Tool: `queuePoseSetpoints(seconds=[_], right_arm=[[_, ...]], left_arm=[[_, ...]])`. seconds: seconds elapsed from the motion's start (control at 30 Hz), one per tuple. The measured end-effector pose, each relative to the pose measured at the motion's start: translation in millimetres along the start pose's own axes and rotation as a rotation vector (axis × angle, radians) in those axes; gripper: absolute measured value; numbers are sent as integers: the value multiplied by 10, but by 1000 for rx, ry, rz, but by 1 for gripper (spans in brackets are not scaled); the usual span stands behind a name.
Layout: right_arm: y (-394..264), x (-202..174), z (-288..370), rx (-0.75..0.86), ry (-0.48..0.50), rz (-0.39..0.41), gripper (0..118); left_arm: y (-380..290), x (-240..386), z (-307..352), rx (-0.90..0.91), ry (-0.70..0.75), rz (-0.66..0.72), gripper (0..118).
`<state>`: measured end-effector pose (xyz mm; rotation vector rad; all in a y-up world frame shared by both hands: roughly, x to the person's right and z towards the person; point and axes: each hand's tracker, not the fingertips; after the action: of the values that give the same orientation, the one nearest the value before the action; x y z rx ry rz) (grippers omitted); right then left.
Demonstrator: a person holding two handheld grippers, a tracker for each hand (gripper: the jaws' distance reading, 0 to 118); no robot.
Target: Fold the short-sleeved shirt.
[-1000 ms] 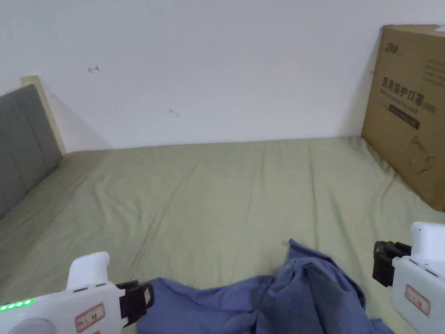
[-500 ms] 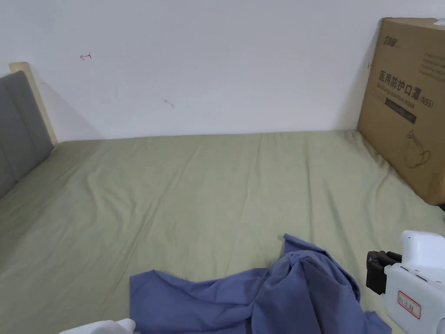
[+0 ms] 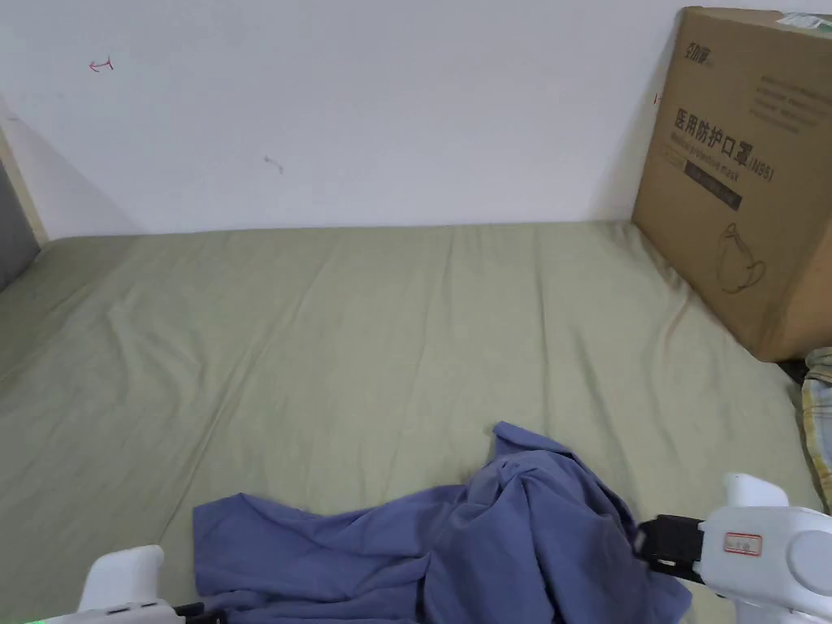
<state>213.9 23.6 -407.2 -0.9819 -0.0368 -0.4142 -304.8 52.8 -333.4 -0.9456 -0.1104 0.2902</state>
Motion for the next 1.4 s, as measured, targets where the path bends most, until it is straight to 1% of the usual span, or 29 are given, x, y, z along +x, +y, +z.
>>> queuePoseSetpoints(seconds=[0.03,0.07,0.13,0.2,0.23,0.3,0.33,0.37,0.4,0.43,0.47,0.5,0.57,0.67,0.77,0.87,0.9,1.0,1.03,1.07,1.13,1.17,1.27,1.4], right_arm=[[14,14,-104,-36,-7,5,84],[32,32,-164,-12,-14,-14,88],[50,80,-370,-73,-48,-25,88],[58,129,-580,-146,-50,-20,88],[45,144,-659,-169,-70,-9,88],[-3,105,-643,-138,-70,20,88],[8,71,-609,-143,-74,61,85],[2,55,-580,-129,-62,141,74],[-58,18,-496,-93,-63,225,33],[-88,-25,-427,-74,-62,312,5],[-118,-67,-355,-66,-68,359,5],[-157,-97,-275,-61,-58,385,5],[-191,-108,-72,-38,7,400,5],[-77,-75,360,51,60,348,5],[156,-53,756,106,117,287,5],[514,-89,1151,175,140,283,5],[637,-140,1299,224,149,299,5],[1011,-402,1745,333,164,313,5],[1140,-469,1836,354,167,317,5],[1310,-560,1927,375,153,340,5],[1590,-775,2066,422,94,410,5],[1735,-888,2125,451,74,438,5],[2189,-1162,2238,508,70,429,5],[2726,-1519,2262,579,27,441,5]], left_arm=[[7,-34,27,4,-7,15,3],[8,-53,49,8,-4,18,3],[7,-92,87,21,14,9,3],[6,-111,120,35,39,-4,3],[6,-125,131,38,42,-1,3],[13,-175,152,40,34,22,3],[12,-202,163,43,25,43,3],[11,-215,179,45,23,52,3],[9,-228,189,49,25,58,3],[9,-242,203,54,26,62,3],[14,-254,220,58,22,65,3],[21,-260,236,64,17,68,3],[59,-257,297,73,8,68,3],[201,-251,437,87,-9,48,3],[483,-252,622,108,-23,-6,3],[886,-240,833,156,-24,-50,3],[1037,-190,924,177,-30,-61,3],[1504,-48,1153,244,-53,-116,3],[1646,14,1223,271,-65,-130,3],[1819,79,1281,293,-81,-148,3],[2148,191,1363,338,-111,-163,3],[2317,262,1399,358,-98,-182,3],[2786,462,1451,411,-44,-240,3],[3333,557,1421,484,-37,-194,3]])
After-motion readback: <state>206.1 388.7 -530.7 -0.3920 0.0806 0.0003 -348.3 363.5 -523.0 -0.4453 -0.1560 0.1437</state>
